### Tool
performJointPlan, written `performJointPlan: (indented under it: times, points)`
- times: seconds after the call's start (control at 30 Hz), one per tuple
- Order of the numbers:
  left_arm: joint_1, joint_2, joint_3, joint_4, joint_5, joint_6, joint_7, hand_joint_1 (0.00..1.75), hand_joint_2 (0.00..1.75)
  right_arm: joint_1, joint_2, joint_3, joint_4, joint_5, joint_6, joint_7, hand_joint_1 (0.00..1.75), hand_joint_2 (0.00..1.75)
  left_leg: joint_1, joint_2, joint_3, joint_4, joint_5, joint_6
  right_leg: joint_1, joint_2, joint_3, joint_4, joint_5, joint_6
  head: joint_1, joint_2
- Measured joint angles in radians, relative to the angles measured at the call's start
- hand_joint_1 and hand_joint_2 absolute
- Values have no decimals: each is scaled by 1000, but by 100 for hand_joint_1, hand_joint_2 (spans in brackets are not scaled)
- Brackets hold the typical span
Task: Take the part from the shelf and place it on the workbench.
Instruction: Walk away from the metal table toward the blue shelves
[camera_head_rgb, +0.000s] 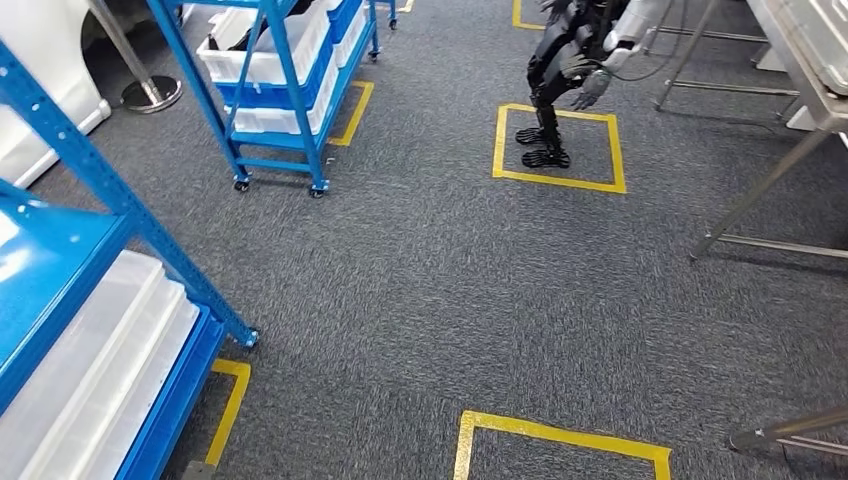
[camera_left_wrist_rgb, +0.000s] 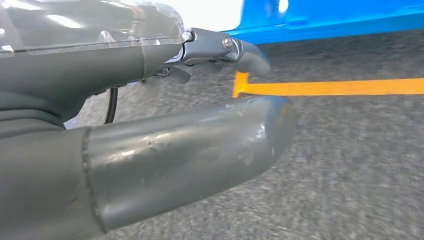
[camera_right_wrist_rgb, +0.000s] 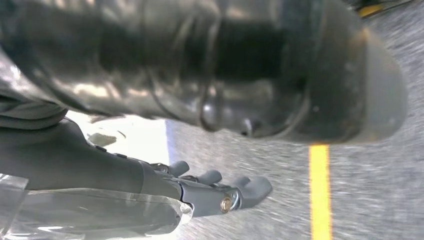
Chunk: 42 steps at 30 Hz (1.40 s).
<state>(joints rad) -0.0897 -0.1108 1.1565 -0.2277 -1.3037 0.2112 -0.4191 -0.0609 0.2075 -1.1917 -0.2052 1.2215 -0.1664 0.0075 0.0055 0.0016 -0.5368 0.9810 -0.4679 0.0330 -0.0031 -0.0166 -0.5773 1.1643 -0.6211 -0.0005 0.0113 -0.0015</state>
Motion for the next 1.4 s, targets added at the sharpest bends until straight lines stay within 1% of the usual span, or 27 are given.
performJointPlan:
  times: [0.07,0.1,0.13,0.17,0.23,0.3,0.37,0.43,0.5,0.53,0.6,0.63,0.67,0.73,0.8,0.87,0.9,0.97,1.03,1.07,1.1,1.13,1.17,1.2,1.27,1.33,1.4]
  points:
    - [-1,0,-2,0,-17,-4,29,0,0,-1,-3,0,0,4,-2,-33,0,0,-1,-22,-3,2,0,1,-2,12,-61,119,-42,3,0,0]
    - [0,0,-2,0,-22,-5,41,0,0,-2,-5,0,0,4,-3,-44,0,0,-1,-36,-3,5,0,1,-3,13,-73,135,-34,4,0,0]
    - [1,0,-3,0,-25,-5,51,0,0,-3,-7,0,0,2,-5,-51,0,0,-1,-50,-3,7,-1,0,-4,16,-64,110,-4,4,0,0]
    - [2,0,-3,0,-27,-5,58,0,0,-4,-10,0,0,-2,-7,-54,0,0,0,-65,-3,11,-3,-1,-6,25,-39,49,39,3,0,0]
    - [2,0,-3,0,-26,-5,70,0,0,-5,-13,-3,0,-12,-9,-47,0,0,0,-91,-7,20,-7,-8,-12,74,15,-77,97,-1,0,0]
    - [0,1,-2,0,-13,-3,75,0,0,-8,-14,-6,1,-14,-10,-27,0,0,2,-113,-17,27,-7,-21,-12,107,31,-124,106,-5,0,0]
    - [1,3,-1,0,1,-2,68,0,0,-14,-12,-6,1,-13,-12,-7,0,0,6,-135,-26,26,-3,-36,-10,88,31,-130,110,-14,0,0]
    - [2,2,1,1,15,-2,54,0,0,-17,-10,-7,2,-15,-14,1,0,0,5,-103,-41,52,-21,-45,-11,60,36,-141,115,-28,-1,0]
    - [-3,3,8,1,37,-4,30,0,0,-16,-9,-9,2,-23,-15,3,0,0,4,-39,-89,155,-78,-51,-7,30,37,-147,117,-38,-2,0]
    - [-6,3,14,1,51,-6,17,0,0,-15,-9,-12,2,-29,-15,3,0,0,4,-21,-123,225,-110,-54,-5,14,36,-147,116,-41,-2,0]
    - [-6,3,31,1,78,-14,3,0,0,-16,-9,-21,2,-42,-13,1,0,0,5,-9,-161,309,-133,-56,0,-16,35,-145,113,-44,-2,0]
    - [-4,3,39,1,88,-17,4,0,0,-17,-9,-25,2,-47,-11,0,0,0,5,-6,-151,295,-115,-55,1,-28,36,-144,112,-44,-2,0]
    - [-2,2,45,1,93,-19,9,0,0,-17,-9,-29,2,-50,-8,-1,0,0,5,0,-121,240,-83,-52,3,-40,38,-144,110,-43,-2,0]
    - [-2,2,54,1,94,-21,21,0,0,-19,-9,-33,2,-52,-1,-1,0,0,-3,39,-44,94,-29,-39,7,-61,44,-143,106,-40,-2,0]
    - [-4,0,60,1,92,-21,29,0,0,-20,-7,-35,2,-51,7,-2,0,0,-12,65,-9,22,-14,-27,9,-80,48,-144,103,-32,-2,0]
    - [-1,-2,66,1,94,-19,25,0,0,-25,-4,-36,2,-42,17,-6,0,0,-15,48,-9,13,-12,-17,9,-97,54,-148,102,-23,-2,0]
    - [1,-4,68,1,97,-18,17,0,0,-27,-3,-35,2,-36,22,-9,0,0,-12,38,-4,5,-7,-12,8,-91,57,-146,98,-18,-2,0]
    - [-1,-10,72,1,108,-19,-6,0,0,-28,-1,-34,2,-23,26,-14,0,0,-4,17,4,-10,4,-2,5,-46,41,-97,61,-9,-1,0]
    - [-6,-16,79,1,119,-22,-26,0,0,-26,-1,-31,2,-16,26,-15,0,0,-2,-3,5,-12,9,2,-1,3,-19,27,-5,-4,-1,0]
    - [-7,-17,82,1,122,-23,-32,0,0,-25,-1,-30,3,-15,26,-15,0,0,-2,-14,4,-11,9,2,-2,10,-51,89,-27,-2,-1,0]
    - [-7,-19,86,1,124,-25,-36,0,0,-25,-1,-29,3,-15,26,-15,0,0,-2,-27,3,-9,8,2,-4,12,-72,125,-31,0,-1,0]
    - [-6,-21,89,1,126,-27,-41,0,0,-24,-1,-29,3,-15,26,-16,0,0,-2,-40,4,-7,7,0,-5,14,-75,122,-13,1,-1,0]
    - [-6,-23,92,1,127,-30,-46,0,0,-24,-1,-29,3,-15,27,-17,0,0,-1,-54,4,-2,5,-2,-7,18,-59,79,25,2,-1,0]
    - [-6,-24,93,1,127,-33,-54,0,0,-23,-1,-29,3,-15,29,-18,0,0,0,-67,4,3,2,-5,-10,30,-30,9,66,2,-1,0]
    - [-7,-26,93,1,124,-36,-67,0,0,-22,-1,-29,3,-15,34,-20,0,0,0,-89,-2,15,-4,-15,-13,68,17,-102,112,0,-1,0]
    - [-7,-27,94,1,121,-37,-73,0,0,-24,-1,-29,3,-15,37,-22,0,0,1,-106,-11,20,-5,-27,-10,83,25,-125,113,-5,-1,0]
    - [-5,-27,94,1,119,-37,-75,0,0,-27,0,-28,3,-15,38,-23,0,0,5,-118,-17,22,-6,-39,-9,62,26,-131,117,-16,-1,0]
